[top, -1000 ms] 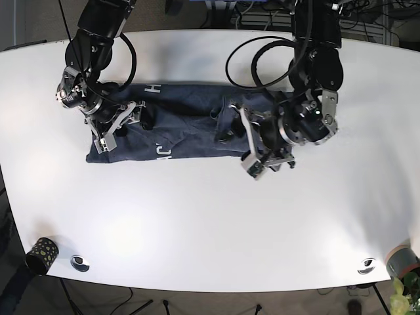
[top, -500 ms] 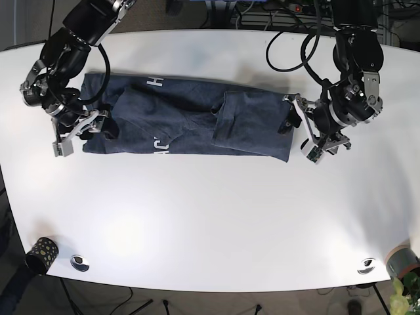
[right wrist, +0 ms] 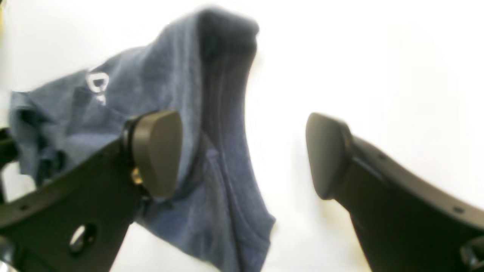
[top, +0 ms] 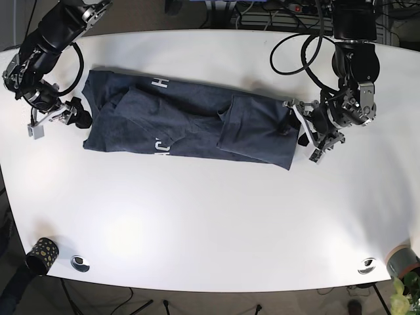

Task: Fold the T-shirt properly
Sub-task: 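Grasp both ends of the folded blue strip with both grippers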

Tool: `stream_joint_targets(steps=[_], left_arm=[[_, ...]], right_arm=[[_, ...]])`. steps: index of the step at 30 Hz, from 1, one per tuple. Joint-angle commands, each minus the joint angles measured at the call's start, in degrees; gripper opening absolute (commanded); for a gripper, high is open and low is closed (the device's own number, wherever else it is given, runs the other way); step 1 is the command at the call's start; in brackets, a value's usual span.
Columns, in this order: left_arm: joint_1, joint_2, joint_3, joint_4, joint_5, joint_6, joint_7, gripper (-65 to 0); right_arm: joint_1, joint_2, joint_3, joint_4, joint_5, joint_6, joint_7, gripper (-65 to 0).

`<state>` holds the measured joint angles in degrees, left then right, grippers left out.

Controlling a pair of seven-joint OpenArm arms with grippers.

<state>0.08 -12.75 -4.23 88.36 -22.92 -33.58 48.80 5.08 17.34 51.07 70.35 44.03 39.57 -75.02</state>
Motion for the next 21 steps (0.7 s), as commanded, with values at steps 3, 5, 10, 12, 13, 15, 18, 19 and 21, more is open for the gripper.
stream_joint_targets(steps=[3,5,10,12,13,15,18,19,21], left_arm=[[-0.38,-0.48,-0.30,5.75,-0.78,-0.22,1.80,-27.9],[0.49,-0.48,-0.47,8.30,-0.78,-0.22,2.50,-27.9],[1.64,-0.39,-0.56,13.58,-0.78,-0.22,2.59,-27.9],[1.64,-0.39,-0.56,13.93,-0.78,-0.22,2.59,-27.9],[1.55,-0.39,-0.56,13.84,-0.69,-0.22,2.59,-27.9],[1.46,-0.39,-0.65,13.67,-0.34,-0.13,2.50,-27.9],[1.37,-0.39,-0.65,13.14,-0.25,0.13,2.33,-27.9],[1.37,-0.39,-0.65,12.08,-0.25,0.13,2.33,-27.9],[0.41,-0.39,-0.65,9.62,-0.25,0.13,2.33,-27.9]], right_arm=[[-0.29,0.63,0.14,0.20,2.52,0.43,1.31,-15.9],[-0.73,-0.07,0.14,0.20,2.61,0.43,1.31,-15.9],[-2.22,-2.44,-1.53,0.38,2.87,0.43,1.05,-15.9],[-2.66,-3.32,-3.02,0.38,2.87,0.43,1.31,-15.9],[-2.84,-3.59,-3.55,0.38,2.87,0.43,1.31,-15.9],[-2.93,-4.64,-4.87,0.38,2.87,0.43,1.40,-16.0],[-3.02,-5.96,-6.54,0.99,2.87,0.43,1.40,-16.0],[-3.02,-6.40,-6.89,1.79,2.78,0.43,1.40,-16.0],[-3.02,-7.10,-8.04,3.19,2.69,0.43,1.40,-16.0]])
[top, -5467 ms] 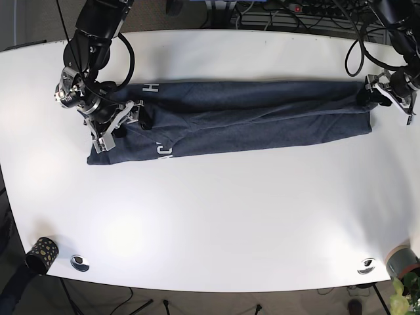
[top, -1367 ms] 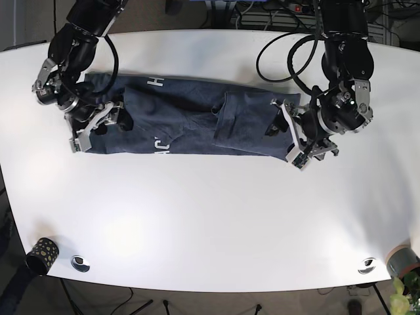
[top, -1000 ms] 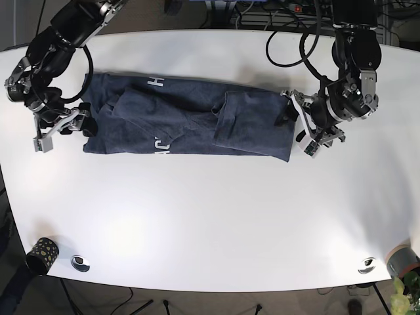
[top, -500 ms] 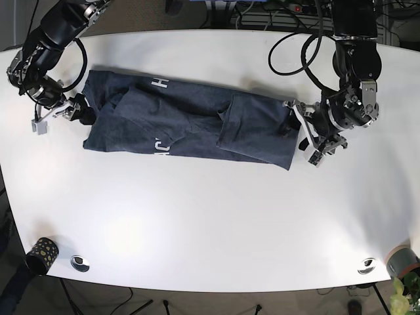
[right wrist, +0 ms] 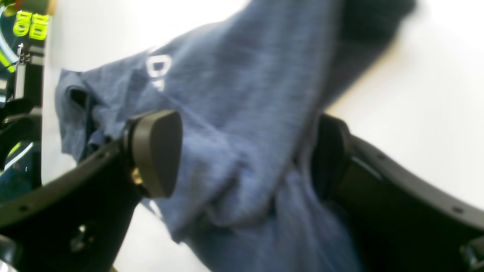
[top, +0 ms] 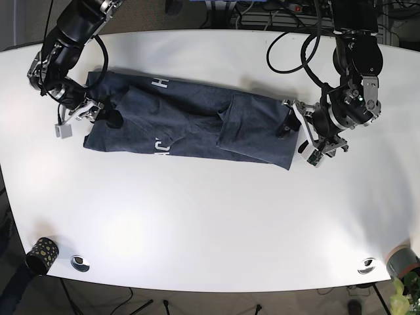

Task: Fold the T-shirt properly
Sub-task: 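Grasp both ends of the folded blue strip with both grippers, then lift the blue bundle with both grippers and fold it in half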

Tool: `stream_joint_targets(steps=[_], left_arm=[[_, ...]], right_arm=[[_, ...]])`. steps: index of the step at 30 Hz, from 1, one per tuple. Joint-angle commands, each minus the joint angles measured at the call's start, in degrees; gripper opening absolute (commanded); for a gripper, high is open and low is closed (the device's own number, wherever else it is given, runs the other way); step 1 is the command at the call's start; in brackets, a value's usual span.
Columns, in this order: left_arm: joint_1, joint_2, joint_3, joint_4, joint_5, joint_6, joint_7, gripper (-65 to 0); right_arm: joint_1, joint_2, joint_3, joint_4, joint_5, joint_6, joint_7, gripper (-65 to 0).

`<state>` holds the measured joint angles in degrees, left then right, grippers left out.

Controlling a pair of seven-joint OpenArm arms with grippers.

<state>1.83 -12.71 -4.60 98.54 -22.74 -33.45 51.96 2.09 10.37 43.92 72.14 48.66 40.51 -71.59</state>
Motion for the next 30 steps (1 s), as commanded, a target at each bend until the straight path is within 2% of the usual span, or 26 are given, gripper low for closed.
stream_joint_targets(steps=[1,4,7,9,14,16,21,30], left_arm=[[-1.87,-0.43,-0.28,-1.88,-0.42,0.00,-0.84,-27.9],[-2.66,-0.43,-0.28,-5.14,-0.42,0.00,-1.11,-27.9],[-2.31,-0.43,0.16,-7.60,-0.51,0.00,-4.54,-27.9],[-2.22,-0.35,0.69,-9.18,-0.51,0.00,-6.56,-27.9],[-2.04,-0.17,3.41,-9.97,-0.86,0.00,-6.65,-27.9],[-1.43,0.80,3.85,-9.97,-0.69,0.00,-6.65,-28.3],[-0.99,3.61,4.12,-9.97,-0.51,0.00,-6.56,-35.6],[-1.25,5.63,4.12,-10.50,-0.51,0.00,-6.56,-36.0]], right_arm=[[-0.02,-0.74,-1.50,2.02,-2.03,-0.51,-2.03,-16.0],[0.24,-1.54,-2.73,2.98,-2.20,-0.51,-2.03,-16.2],[0.42,-1.71,-3.17,3.07,-2.20,-0.51,-1.86,-20.8],[0.51,-1.80,-3.26,3.07,-2.20,-0.51,-0.54,-30.0],[0.42,-1.36,-3.26,3.25,-2.20,-0.51,1.66,-55.6],[0.42,-0.31,-3.26,3.33,-2.20,-0.51,1.83,-62.5],[0.07,1.72,-2.82,8.34,-2.20,-0.51,2.01,-63.4],[-1.34,6.55,-3.26,19.60,-2.20,-0.51,1.48,-63.4]])
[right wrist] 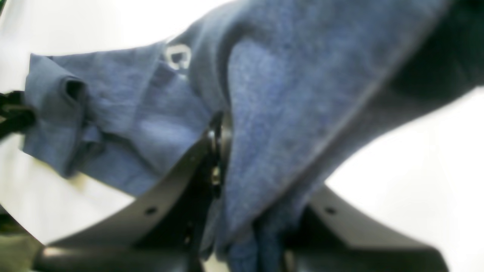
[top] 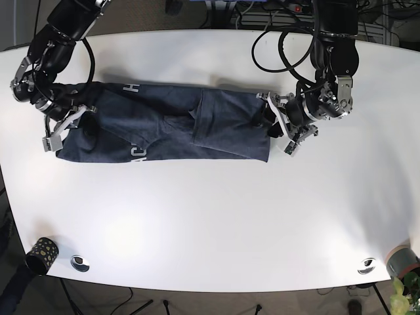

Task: Fold the T-shirt properly
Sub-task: 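Lift the blue bundle with both grippers and fold it in half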

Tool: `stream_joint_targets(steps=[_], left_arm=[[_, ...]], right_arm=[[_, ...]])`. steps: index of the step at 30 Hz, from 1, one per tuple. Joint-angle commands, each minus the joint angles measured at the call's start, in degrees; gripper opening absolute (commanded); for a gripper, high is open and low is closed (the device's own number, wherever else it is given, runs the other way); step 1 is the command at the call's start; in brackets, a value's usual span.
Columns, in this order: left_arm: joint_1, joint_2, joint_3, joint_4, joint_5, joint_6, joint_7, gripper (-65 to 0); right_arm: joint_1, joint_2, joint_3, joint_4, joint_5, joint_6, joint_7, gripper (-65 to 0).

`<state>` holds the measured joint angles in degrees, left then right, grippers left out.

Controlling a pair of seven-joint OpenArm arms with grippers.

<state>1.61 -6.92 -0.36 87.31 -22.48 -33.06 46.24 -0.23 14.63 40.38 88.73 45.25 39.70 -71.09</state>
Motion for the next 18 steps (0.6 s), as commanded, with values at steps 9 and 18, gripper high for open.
stream_joint_targets(steps=[9,18], left_arm=[[-1.21,1.07,3.83,0.65,-0.68,-0.30,-0.83,-35.8],[-1.21,7.05,9.02,-1.29,-0.68,6.20,-0.83,-35.8]], right_arm=[[2.03,4.75,-7.19,13.47,1.29,0.30,-1.13,-63.4],[3.70,4.22,-13.70,16.81,1.38,0.30,-2.54,-63.4]])
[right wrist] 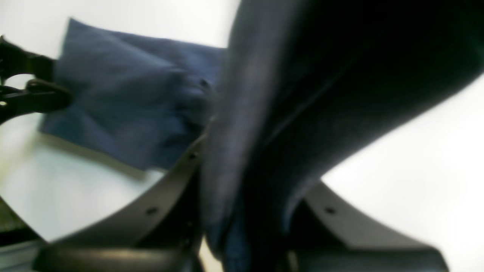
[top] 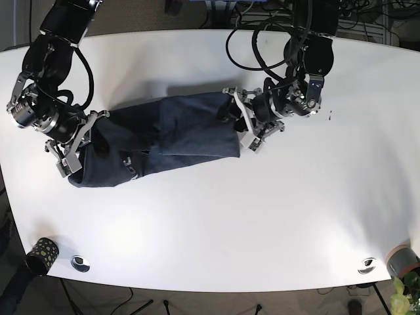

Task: Fold the T-shirt properly
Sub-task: 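Lift the blue bundle with both grippers and fold it in half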

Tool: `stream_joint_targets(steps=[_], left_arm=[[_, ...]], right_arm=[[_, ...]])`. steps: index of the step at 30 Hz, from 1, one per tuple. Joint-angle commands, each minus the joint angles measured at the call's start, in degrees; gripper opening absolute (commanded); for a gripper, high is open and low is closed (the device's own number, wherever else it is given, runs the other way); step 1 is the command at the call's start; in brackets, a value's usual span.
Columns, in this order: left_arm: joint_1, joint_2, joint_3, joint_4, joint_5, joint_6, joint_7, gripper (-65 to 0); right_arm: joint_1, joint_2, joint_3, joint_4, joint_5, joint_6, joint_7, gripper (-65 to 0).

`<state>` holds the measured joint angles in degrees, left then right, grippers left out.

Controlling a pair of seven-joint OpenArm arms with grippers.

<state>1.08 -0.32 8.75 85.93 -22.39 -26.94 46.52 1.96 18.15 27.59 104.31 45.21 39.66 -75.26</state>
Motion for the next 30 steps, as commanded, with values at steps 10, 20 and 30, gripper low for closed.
stream_joint_targets(steps=[10,20,30], left_arm=[[-2.71,5.11,-0.09,-4.39,-0.86,0.35,-1.29,-35.8],[-2.71,5.55,-0.09,-5.97,-0.86,0.26,-1.38,-35.8],[-2.71,5.46,-0.09,-5.97,-1.04,0.26,-1.38,-35.8]], right_arm=[[1.43,-5.10,-7.24,0.96,1.16,0.34,1.64,-63.3],[2.13,-14.06,-9.26,0.87,-6.75,0.34,3.66,-63.1],[5.30,-16.17,-11.55,-7.48,-12.02,0.34,8.50,-61.5]])
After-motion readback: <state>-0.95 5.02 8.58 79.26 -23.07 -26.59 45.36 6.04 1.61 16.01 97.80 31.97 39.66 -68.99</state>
